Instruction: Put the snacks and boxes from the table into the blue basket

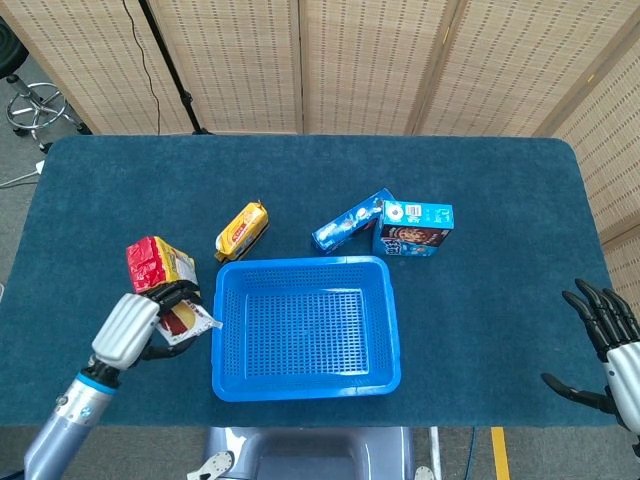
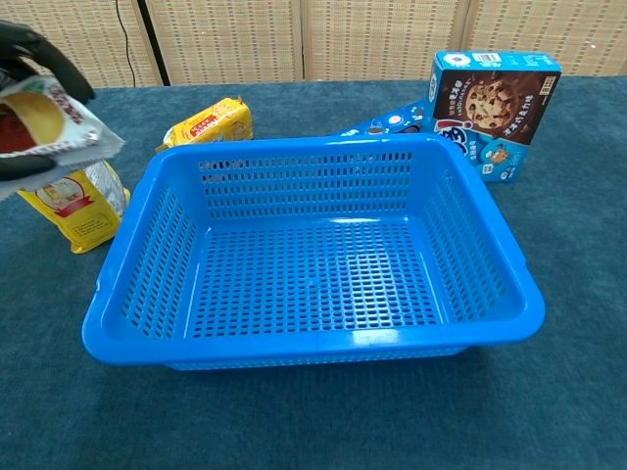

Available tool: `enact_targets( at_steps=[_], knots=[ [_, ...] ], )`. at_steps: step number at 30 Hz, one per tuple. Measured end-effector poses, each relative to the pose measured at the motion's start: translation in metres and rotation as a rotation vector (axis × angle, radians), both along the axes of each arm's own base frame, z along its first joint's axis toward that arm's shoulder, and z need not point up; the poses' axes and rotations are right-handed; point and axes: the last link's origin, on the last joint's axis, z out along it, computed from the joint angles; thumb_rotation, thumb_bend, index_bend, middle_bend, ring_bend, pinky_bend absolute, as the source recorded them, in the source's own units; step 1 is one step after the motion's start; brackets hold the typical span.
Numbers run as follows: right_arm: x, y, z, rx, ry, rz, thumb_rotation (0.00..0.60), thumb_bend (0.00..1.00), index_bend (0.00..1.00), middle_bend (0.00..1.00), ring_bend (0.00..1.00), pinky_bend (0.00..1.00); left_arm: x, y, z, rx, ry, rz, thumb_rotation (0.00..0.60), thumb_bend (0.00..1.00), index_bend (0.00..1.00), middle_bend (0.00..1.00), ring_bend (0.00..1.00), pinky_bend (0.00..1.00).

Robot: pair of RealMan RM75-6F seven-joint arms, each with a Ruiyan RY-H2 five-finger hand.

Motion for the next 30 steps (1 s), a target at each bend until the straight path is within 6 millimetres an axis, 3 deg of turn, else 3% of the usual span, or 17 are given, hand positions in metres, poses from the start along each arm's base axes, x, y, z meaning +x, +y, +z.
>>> enact_targets(
  at_steps=[2,4,6,11,16,21,30],
  knots=[
    [0.000,-0.001,-0.001,0.003,0.004,0.000,0.600,0.00,0.00,0.00,0.00,0.00,0.013,0.011,-0.014,-0.017,0.013,-0.012,0.600,0.26,0.23,0.06,0.07,0.31],
    [0.000,-0.001,-0.003,0.007,0.010,-0.003,0.600,0.00,0.00,0.00,0.00,0.00,0.023,0.018,-0.026,-0.043,0.016,-0.026,0.600,0.20,0.05,0.00,0.00,0.11],
    [0.000,-0.002,-0.004,0.008,0.014,-0.008,0.600,0.00,0.00,0.00,0.00,0.00,0.031,0.024,-0.036,-0.084,0.029,-0.041,0.600,0.14,0.00,0.00,0.00,0.00],
    [-0.003,-0.005,-0.006,0.009,0.030,-0.029,0.600,0.00,0.00,0.00,0.00,0.00,0.052,0.043,-0.049,-0.139,0.059,-0.073,0.600,0.10,0.00,0.00,0.00,0.00],
    [-0.007,-0.014,-0.008,0.017,0.042,-0.055,0.600,0.00,0.00,0.00,0.00,0.00,0.053,0.046,-0.041,-0.112,0.027,-0.076,0.600,0.10,0.00,0.00,0.00,0.00],
    [-0.008,-0.038,-0.007,0.055,0.048,-0.057,0.600,0.00,0.00,0.00,0.00,0.00,0.028,0.042,-0.014,-0.053,0.071,-0.061,0.600,0.10,0.00,0.00,0.00,0.00],
    [0.013,-0.115,-0.003,0.093,0.007,0.036,0.600,0.00,0.00,0.00,0.00,0.00,-0.039,0.028,0.034,0.066,0.167,0.070,0.600,0.10,0.00,0.00,0.00,0.00]
  ],
)
